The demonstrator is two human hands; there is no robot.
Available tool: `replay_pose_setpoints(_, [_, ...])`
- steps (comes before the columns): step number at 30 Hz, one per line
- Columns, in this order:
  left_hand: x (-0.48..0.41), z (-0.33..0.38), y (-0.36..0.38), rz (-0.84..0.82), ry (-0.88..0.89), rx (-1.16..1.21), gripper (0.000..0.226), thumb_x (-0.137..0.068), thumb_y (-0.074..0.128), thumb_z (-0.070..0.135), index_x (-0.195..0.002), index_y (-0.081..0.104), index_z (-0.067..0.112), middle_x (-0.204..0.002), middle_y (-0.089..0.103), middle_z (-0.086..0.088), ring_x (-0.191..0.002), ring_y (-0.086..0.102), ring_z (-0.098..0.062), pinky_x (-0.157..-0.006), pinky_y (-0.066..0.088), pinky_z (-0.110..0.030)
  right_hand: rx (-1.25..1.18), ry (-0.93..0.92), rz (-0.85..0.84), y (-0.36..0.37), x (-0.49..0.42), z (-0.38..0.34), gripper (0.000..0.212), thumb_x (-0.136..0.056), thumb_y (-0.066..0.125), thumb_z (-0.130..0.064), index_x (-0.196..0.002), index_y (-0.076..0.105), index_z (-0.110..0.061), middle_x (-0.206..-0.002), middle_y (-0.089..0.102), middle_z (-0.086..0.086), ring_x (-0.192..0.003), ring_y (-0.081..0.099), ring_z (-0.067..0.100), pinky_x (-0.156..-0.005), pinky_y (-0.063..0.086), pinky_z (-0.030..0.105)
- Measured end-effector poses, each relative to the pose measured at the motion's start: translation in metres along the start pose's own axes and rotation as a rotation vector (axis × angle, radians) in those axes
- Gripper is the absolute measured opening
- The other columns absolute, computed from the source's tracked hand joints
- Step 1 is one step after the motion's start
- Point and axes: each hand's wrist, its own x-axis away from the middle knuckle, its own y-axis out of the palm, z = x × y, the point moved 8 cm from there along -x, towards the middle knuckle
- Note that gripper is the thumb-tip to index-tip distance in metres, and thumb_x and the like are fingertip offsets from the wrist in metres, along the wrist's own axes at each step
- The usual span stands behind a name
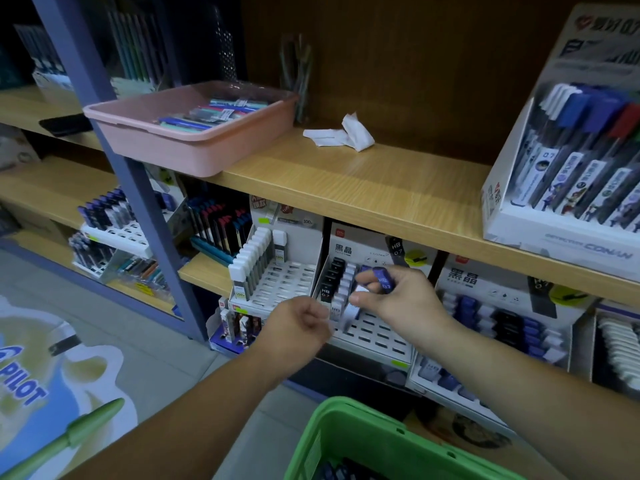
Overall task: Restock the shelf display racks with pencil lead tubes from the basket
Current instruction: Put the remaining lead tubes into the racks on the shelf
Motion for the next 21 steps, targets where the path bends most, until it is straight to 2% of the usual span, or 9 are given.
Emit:
replay_pose_setpoints(2, [-0.003,-0.015,-0.009,0.051,-0.016,-0.134,0.013,-0.093,0.066,0.006,-0.093,0.067,0.019,-0.072,0.066,0.001,-0.057,0.059,-0.011,-0.053,0.051,-0.027,0.115,-0.103,0.032,0.004,0.0,-0.005,0.021,-0.08,0.087,-0.011,-0.089,0.071,-0.021,-0.071,0.06,-0.009,-0.057,0.054,-0.005,-0.058,0.045,0.008])
replay_pose_setpoints(5, [-0.005,-0.029,-0.009,0.036,-0.028,-0.162,0.017,-0.093,0.058,0.007,-0.093,0.067,0.022,-0.087,0.073,-0.007,-0.074,0.069,-0.02,-0.067,0.06,-0.039,0.244,-0.147,0.044,0.013,-0.001,0.0,0.021,-0.079,0.089,-0.017,-0.08,0.068,-0.022,-0.075,0.067,-0.012,-0.064,0.059,-0.007,-0.06,0.047,0.012])
replay_pose_setpoints(8, [-0.006,-0.029,-0.005,-0.002,-0.01,-0.153,0.019,-0.091,0.06,0.006,-0.097,0.068,0.022,-0.096,0.073,-0.007,-0.091,0.074,-0.028,-0.081,0.064,-0.046,0.226,-0.117,0.043,0.019,-0.003,0.013,0.028,-0.077,0.091,-0.018,-0.072,0.063,-0.023,-0.075,0.067,-0.012,-0.062,0.058,-0.006,-0.061,0.046,0.017])
replay_pose_setpoints(12, [-0.006,-0.03,-0.007,-0.002,-0.024,-0.135,0.019,-0.092,0.063,0.003,-0.1,0.069,0.019,-0.099,0.073,-0.006,-0.097,0.073,-0.026,-0.085,0.063,-0.041,0.228,-0.139,0.052,0.027,-0.003,0.019,0.031,-0.075,0.092,-0.017,-0.07,0.061,-0.019,-0.064,0.063,-0.021,-0.057,0.054,-0.006,-0.056,0.043,0.012])
replay_pose_setpoints(16, [-0.007,-0.032,-0.006,-0.03,-0.036,-0.127,0.021,-0.09,0.066,0.003,-0.098,0.07,0.022,-0.097,0.073,-0.007,-0.098,0.073,-0.027,-0.087,0.062,-0.044,0.22,-0.164,0.038,0.037,-0.007,0.016,0.029,-0.077,0.09,-0.018,-0.076,0.062,-0.012,-0.07,0.064,-0.008,-0.062,0.053,-0.002,-0.066,0.049,0.025])
replay_pose_setpoints(19, [-0.006,-0.031,-0.005,-0.031,-0.026,-0.131,0.019,-0.089,0.069,0.003,-0.102,0.071,0.018,-0.097,0.075,-0.009,-0.098,0.073,-0.026,-0.087,0.061,-0.04,0.271,-0.205,0.02,0.042,-0.009,0.012,0.036,-0.08,0.088,-0.018,-0.069,0.053,-0.018,-0.062,0.058,-0.019,-0.058,0.05,-0.004,-0.058,0.041,0.016])
replay_pose_setpoints(21, [-0.005,-0.029,-0.005,-0.028,-0.012,-0.134,0.018,-0.09,0.07,0.003,-0.104,0.07,0.014,-0.098,0.074,-0.01,-0.092,0.071,-0.022,-0.083,0.06,-0.033,0.289,-0.214,0.028,0.042,-0.012,0.013,0.039,-0.081,0.087,-0.018,-0.068,0.05,-0.021,-0.061,0.056,-0.019,-0.059,0.05,-0.002,-0.063,0.046,0.024])
